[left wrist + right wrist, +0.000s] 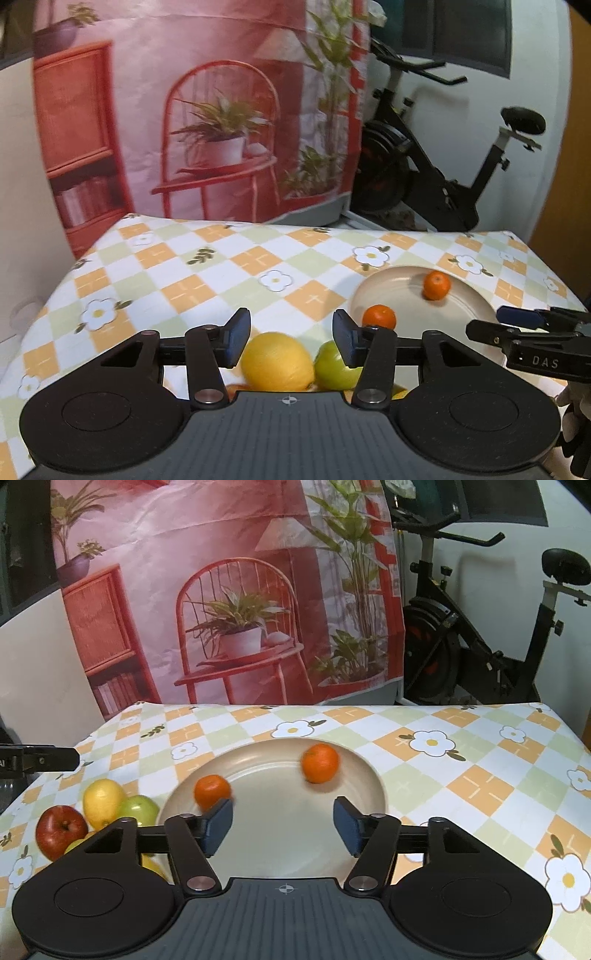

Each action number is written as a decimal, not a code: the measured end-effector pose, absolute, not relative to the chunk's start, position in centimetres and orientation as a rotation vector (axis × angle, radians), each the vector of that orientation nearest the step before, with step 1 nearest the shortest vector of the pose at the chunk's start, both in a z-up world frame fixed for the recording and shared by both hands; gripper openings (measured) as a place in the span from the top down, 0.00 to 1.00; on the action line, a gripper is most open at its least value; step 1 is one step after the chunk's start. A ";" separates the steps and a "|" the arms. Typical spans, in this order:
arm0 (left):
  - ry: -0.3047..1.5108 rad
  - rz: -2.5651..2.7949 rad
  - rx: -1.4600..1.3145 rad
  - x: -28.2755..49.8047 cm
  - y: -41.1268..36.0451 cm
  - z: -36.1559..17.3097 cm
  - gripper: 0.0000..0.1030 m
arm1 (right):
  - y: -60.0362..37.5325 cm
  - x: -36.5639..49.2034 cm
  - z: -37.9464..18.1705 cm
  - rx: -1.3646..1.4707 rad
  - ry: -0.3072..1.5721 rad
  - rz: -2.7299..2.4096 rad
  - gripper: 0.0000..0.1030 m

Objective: Organize fruits
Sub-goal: 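Move both open tools back from the plate toward the fruit pile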

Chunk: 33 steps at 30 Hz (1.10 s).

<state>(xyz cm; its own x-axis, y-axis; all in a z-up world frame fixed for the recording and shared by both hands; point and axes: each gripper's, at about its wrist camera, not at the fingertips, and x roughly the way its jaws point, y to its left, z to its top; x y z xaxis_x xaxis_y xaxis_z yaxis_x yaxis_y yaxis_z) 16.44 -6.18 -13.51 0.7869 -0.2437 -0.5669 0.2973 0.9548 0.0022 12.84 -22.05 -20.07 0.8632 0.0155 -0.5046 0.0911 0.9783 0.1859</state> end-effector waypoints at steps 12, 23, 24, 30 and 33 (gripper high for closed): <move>0.583 -0.265 0.010 12.5 -3.0 -13.8 0.42 | -19.1 9.2 -20.1 0.221 0.489 -0.012 0.34; 0.581 -0.237 0.029 10.2 -1.0 -14.6 0.41 | -16.8 6.3 -20.1 0.217 0.498 0.018 0.31; 0.576 -0.235 0.034 10.2 -1.0 -14.5 0.41 | -16.7 6.2 -20.0 0.215 0.496 0.020 0.31; 0.547 -0.240 0.036 9.5 -0.7 -14.6 0.41 | -16.3 5.6 -19.7 0.210 0.484 0.029 0.28; 0.549 -0.238 0.044 9.2 -0.6 -14.7 0.41 | -16.1 5.8 -19.5 0.198 0.493 0.025 0.28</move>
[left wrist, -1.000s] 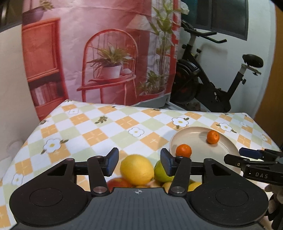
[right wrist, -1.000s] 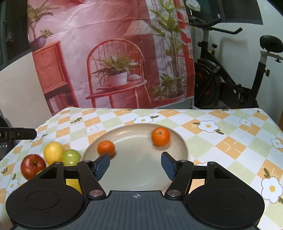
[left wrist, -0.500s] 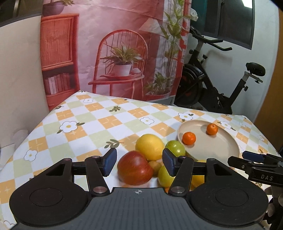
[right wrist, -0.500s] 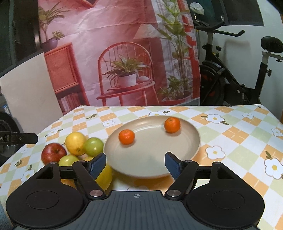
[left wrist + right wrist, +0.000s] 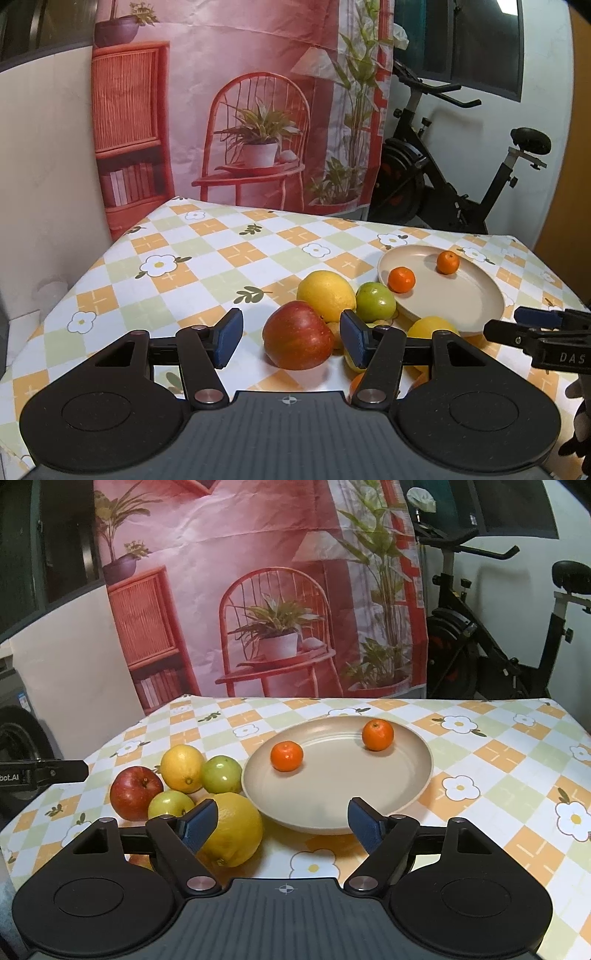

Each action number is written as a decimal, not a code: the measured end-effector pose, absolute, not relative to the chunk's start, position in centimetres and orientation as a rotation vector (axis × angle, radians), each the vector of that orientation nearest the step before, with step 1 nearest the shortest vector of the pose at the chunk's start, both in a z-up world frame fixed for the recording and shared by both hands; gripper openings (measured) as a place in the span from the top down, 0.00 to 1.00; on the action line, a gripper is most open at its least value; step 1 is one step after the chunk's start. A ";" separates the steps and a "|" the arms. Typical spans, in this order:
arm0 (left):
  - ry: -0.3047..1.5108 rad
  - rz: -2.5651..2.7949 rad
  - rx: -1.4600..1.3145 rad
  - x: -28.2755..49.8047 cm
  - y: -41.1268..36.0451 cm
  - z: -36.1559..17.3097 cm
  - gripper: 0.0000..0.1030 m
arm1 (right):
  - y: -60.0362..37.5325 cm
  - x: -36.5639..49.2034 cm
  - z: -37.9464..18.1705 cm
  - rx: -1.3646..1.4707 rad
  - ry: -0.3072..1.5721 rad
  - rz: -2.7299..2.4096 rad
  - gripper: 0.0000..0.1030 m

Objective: Organize fruits
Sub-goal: 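Move both open tools back from the plate toward the fruit pile, then position the right tool around the large red apple while the left tool hovers over the pile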

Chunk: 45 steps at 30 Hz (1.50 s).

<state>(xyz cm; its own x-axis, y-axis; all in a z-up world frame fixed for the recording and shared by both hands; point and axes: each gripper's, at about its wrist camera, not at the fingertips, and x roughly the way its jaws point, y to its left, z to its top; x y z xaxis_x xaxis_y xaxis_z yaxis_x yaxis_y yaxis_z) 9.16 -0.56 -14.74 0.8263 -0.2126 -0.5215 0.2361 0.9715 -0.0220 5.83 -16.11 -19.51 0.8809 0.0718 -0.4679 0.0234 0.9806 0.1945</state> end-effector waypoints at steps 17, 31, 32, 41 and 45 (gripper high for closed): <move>0.626 -0.221 0.068 9.2 -0.4 -15.7 0.41 | -15.5 5.7 -19.7 0.207 0.507 0.054 0.28; 0.615 -0.252 0.069 8.6 -0.5 -15.6 0.41 | -13.7 4.8 -19.1 0.178 0.509 0.126 0.28; 0.615 -0.251 0.069 8.5 -0.4 -15.6 0.41 | -13.5 4.8 -19.1 0.173 0.512 0.136 0.28; 0.609 -0.255 0.066 8.3 -0.3 -15.6 0.41 | -11.4 4.6 -19.3 0.132 0.545 0.215 0.28; 0.612 -0.250 0.061 8.4 -0.1 -15.6 0.41 | -10.9 4.5 -19.4 0.121 0.554 0.231 0.28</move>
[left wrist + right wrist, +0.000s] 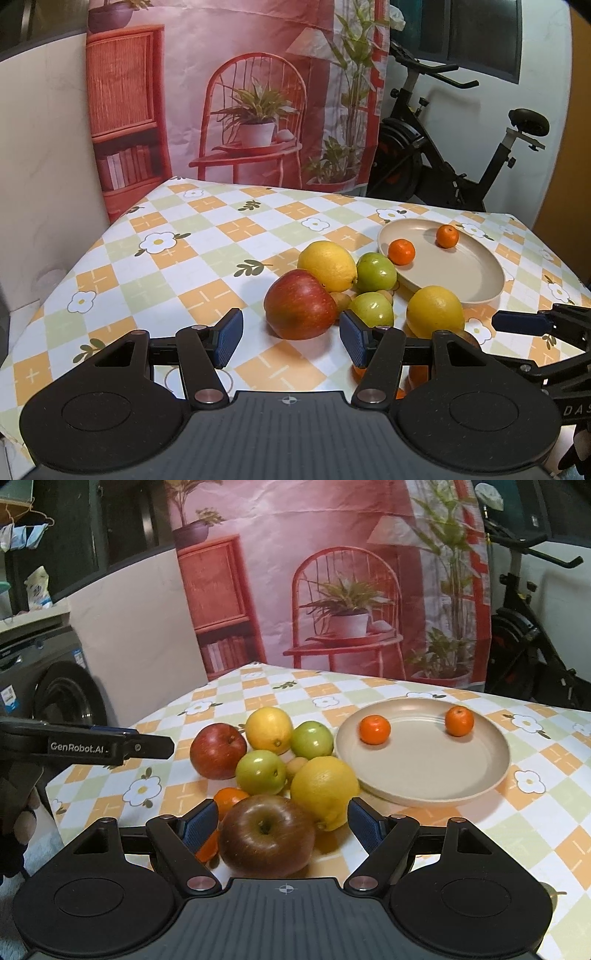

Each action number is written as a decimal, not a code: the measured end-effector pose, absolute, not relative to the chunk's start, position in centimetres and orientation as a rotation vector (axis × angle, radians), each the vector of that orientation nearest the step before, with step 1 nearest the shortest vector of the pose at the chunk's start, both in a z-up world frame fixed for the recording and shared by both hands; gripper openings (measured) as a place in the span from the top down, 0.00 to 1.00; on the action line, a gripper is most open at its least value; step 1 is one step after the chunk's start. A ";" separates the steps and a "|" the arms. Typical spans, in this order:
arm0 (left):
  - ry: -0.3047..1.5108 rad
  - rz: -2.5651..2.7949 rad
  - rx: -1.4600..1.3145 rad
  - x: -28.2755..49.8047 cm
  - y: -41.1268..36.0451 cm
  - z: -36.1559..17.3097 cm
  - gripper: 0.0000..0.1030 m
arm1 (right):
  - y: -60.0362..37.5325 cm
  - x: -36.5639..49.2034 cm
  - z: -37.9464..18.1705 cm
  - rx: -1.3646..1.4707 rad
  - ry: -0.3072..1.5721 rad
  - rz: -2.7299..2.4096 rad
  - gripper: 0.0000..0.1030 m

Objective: Organize fruits
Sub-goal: 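Position the right tool around the large red apple while the left tool hovers over the pile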

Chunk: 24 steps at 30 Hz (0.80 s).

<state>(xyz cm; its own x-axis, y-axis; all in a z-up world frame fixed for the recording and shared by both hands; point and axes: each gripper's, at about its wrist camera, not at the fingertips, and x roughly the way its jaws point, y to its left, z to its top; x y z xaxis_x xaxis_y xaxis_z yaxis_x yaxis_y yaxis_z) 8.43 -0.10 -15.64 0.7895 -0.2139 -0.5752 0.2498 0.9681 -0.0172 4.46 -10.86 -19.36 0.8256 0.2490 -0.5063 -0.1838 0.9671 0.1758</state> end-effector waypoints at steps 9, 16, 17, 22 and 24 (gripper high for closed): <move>0.613 -0.248 0.053 8.4 0.1 -15.7 0.41 | -10.1 4.6 -20.2 0.111 0.599 0.275 0.28; 0.618 -0.251 0.055 8.3 -0.1 -15.9 0.41 | -9.9 4.9 -21.5 0.105 0.640 0.291 0.36; 0.618 -0.251 0.056 8.3 -0.1 -15.9 0.41 | -10.0 5.0 -21.6 0.112 0.642 0.290 0.39; 0.622 -0.253 0.055 8.3 -0.1 -16.0 0.41 | -10.6 5.0 -21.9 0.148 0.640 0.295 0.40; 0.622 -0.255 0.057 8.3 -0.2 -16.1 0.41 | -10.6 5.1 -21.8 0.150 0.638 0.294 0.39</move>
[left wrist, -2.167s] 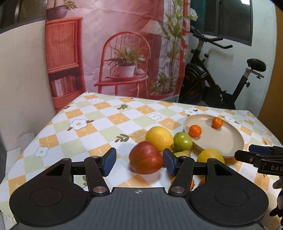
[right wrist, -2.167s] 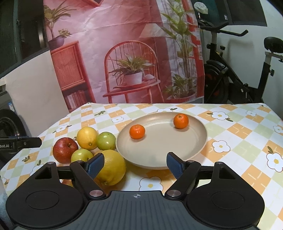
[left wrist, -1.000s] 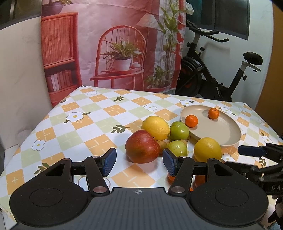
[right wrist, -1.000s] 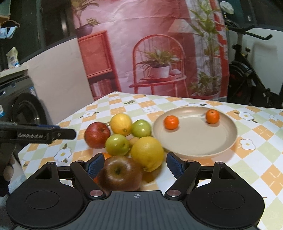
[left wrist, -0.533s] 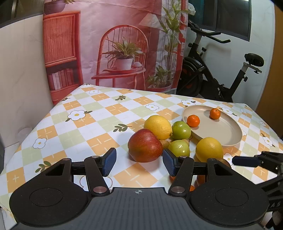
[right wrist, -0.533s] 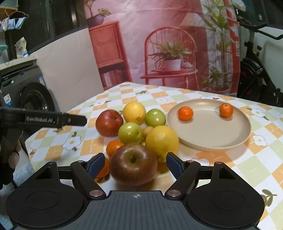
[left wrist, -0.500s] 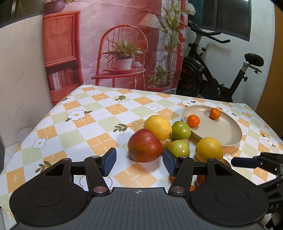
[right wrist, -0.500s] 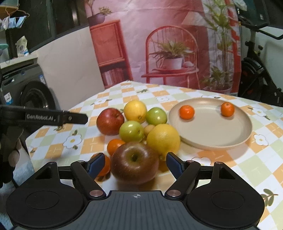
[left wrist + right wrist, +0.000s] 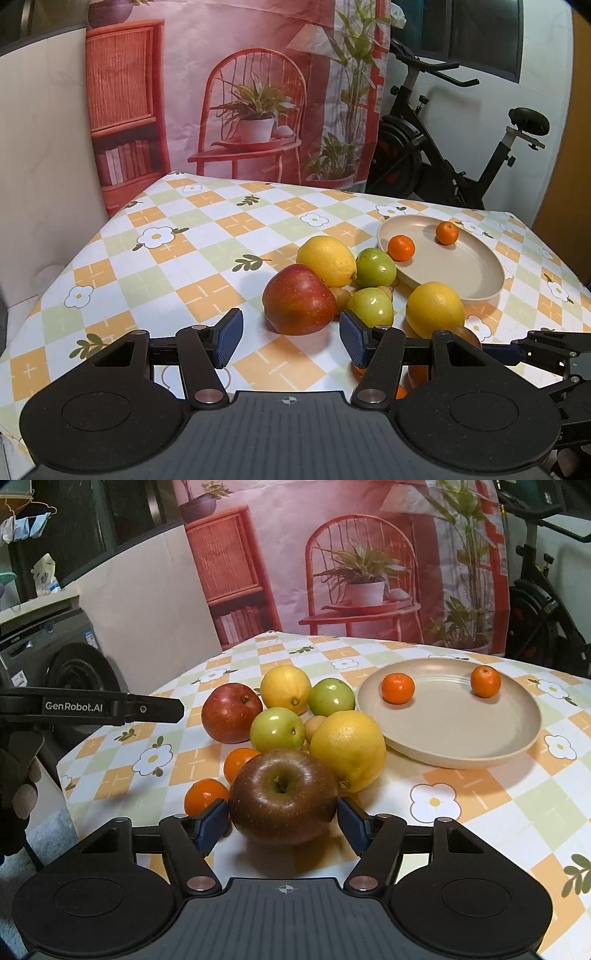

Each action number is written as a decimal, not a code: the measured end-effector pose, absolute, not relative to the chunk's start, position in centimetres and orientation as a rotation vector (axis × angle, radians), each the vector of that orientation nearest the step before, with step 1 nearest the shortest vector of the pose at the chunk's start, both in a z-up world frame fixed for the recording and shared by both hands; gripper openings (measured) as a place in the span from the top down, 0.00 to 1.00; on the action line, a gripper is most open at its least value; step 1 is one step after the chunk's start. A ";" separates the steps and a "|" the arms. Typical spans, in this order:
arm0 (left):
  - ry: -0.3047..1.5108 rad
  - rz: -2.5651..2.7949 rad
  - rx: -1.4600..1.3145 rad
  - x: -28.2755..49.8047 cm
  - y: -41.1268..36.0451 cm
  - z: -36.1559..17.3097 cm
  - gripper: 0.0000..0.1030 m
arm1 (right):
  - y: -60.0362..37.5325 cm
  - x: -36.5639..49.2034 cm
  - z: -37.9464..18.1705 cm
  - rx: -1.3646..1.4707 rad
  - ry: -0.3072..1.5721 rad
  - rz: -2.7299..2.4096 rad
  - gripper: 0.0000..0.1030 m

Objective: Organize fruits
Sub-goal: 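Position the right tool around the large red apple while the left tool hovers over the pile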

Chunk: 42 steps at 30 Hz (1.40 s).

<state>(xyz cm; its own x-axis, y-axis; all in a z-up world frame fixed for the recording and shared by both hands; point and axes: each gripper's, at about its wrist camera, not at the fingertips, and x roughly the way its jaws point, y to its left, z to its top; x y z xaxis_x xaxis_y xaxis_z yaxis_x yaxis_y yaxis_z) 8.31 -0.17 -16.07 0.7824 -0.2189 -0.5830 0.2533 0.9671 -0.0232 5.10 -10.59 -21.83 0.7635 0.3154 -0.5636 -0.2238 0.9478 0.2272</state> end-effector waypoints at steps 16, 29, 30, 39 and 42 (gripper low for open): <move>0.627 -0.262 0.056 8.3 -0.1 -16.1 0.41 | -11.4 5.1 -21.3 0.163 0.659 0.291 0.40; 0.635 -0.284 0.045 8.2 -0.4 -16.3 0.41 | -13.8 3.7 -20.8 0.140 0.666 0.174 0.40; 0.636 -0.285 0.045 8.2 -0.4 -16.4 0.41 | -14.0 3.7 -20.9 0.139 0.663 0.169 0.40; 0.642 -0.318 0.052 8.3 -0.9 -16.4 0.41 | -14.0 3.7 -21.0 0.131 0.648 0.165 0.40; 0.649 -0.361 0.044 8.5 -1.4 -16.3 0.42 | -13.9 3.7 -21.0 0.127 0.648 0.167 0.40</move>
